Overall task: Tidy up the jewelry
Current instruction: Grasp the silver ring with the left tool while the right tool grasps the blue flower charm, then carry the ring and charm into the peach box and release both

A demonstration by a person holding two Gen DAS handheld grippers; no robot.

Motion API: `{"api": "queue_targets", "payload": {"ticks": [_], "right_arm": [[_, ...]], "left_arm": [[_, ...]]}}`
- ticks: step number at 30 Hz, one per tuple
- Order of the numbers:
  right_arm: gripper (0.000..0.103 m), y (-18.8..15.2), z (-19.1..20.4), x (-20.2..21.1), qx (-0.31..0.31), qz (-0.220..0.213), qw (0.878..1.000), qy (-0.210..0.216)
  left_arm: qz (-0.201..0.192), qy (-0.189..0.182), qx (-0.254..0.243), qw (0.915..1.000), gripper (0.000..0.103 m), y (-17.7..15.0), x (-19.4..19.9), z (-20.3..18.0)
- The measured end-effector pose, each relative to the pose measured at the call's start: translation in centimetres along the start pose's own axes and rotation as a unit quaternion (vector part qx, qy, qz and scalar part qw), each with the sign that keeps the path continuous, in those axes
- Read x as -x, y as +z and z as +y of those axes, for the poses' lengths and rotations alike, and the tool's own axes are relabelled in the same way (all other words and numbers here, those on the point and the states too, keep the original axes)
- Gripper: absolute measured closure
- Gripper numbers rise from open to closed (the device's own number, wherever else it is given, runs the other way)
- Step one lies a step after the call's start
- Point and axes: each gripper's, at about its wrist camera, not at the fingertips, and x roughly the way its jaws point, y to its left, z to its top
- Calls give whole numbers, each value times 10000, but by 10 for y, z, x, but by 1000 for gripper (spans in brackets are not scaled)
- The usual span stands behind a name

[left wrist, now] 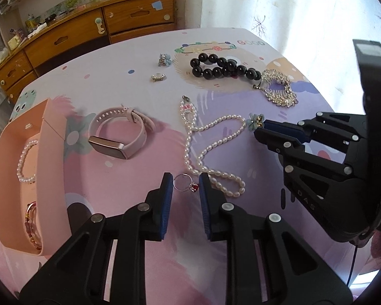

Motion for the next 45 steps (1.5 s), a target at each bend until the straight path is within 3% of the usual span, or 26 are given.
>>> {"api": "queue_targets", "payload": {"ticks": [3,8,26,34,45], "right_arm": [[93,1,-3,2,-152,24,9999,-14],[74,3,-7,2,-462,11,9989,-90],[81,18,13,0,-984,-50,9939,-485],[81,47,70,31,-923,-349,9948,-255],[81,92,190,70,-487,-800,9952,299]], "left_arm": [[-19,25,47,10000,85,0,7,3],[-4,-18,114,9999,85,-6,16,9],[-250,-372,332,9984,85,-7,62,59],[-410,-439,345,9976,85,-7,93,104],[-516,-487,248,9972,85,-25,133,184]]}}
